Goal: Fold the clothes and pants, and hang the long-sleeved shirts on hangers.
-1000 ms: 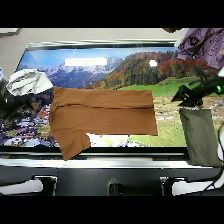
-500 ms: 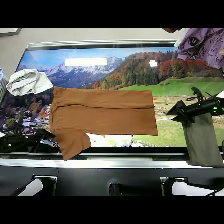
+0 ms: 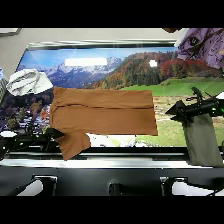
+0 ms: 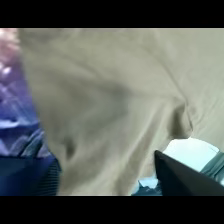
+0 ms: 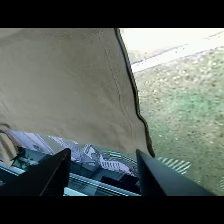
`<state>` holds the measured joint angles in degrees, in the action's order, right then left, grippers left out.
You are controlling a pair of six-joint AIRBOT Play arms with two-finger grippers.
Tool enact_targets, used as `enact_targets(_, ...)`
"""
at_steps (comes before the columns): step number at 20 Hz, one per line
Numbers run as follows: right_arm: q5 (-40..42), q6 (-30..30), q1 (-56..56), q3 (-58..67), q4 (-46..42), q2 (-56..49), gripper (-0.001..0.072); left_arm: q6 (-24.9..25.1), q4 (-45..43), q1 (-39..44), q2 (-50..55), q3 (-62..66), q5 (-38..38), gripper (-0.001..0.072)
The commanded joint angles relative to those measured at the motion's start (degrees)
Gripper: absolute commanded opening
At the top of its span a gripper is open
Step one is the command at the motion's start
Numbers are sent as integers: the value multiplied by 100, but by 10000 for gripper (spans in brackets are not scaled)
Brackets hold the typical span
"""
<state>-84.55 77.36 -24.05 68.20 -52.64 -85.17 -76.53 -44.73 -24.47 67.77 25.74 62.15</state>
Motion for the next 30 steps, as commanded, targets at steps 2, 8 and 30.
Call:
enact_targets(2, 2, -22, -4, -2, -192, 4, 481, 31, 87, 216, 138, -11, -262, 187)
enact_targets(8, 59, -46, -2, -350, -625, -2, 482, 247, 83, 203, 136, 195, 166, 18)
enact_targets(30, 1762, -927, 737, -2391, 787, 4, 27, 197, 83, 155, 131, 514, 651, 17)
